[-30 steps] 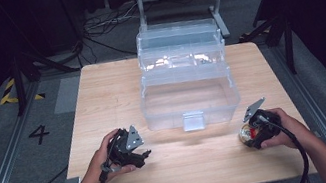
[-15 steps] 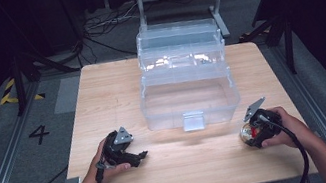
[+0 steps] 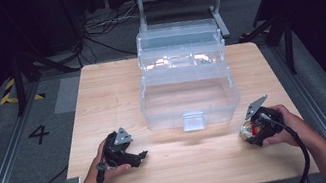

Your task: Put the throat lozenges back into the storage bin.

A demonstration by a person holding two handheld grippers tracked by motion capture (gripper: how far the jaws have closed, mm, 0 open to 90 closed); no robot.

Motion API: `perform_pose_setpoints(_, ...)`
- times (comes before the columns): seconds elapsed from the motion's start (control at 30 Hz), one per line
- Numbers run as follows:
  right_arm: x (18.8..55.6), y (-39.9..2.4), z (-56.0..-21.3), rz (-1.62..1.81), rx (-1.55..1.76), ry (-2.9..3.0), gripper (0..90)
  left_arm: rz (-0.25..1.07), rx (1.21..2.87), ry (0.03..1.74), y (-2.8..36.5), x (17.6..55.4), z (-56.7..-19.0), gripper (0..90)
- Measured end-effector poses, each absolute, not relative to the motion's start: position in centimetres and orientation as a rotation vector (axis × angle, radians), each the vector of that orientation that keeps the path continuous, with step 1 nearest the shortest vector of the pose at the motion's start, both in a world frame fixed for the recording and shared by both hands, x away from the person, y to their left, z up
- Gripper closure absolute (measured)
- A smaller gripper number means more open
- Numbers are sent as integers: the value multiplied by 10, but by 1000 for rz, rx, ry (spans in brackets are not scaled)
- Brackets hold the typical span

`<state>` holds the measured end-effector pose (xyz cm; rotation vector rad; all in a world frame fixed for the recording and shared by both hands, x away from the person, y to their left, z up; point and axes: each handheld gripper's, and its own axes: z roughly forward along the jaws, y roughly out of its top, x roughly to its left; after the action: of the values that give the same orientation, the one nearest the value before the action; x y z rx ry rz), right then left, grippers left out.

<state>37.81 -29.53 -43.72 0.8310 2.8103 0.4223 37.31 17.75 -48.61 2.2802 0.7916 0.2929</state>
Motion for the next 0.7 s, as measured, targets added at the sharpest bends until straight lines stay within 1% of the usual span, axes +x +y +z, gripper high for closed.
perform_pose_setpoints(0.23, 378, -300, -433, 424, 838, 2795, 208, 292, 2281, 792, 178, 373, -486, 132)
perform_pose_setpoints(0.7, 376, -302, -401, 473, 806, 2742, 208, 293, 2280, 797, 177, 373, -486, 130)
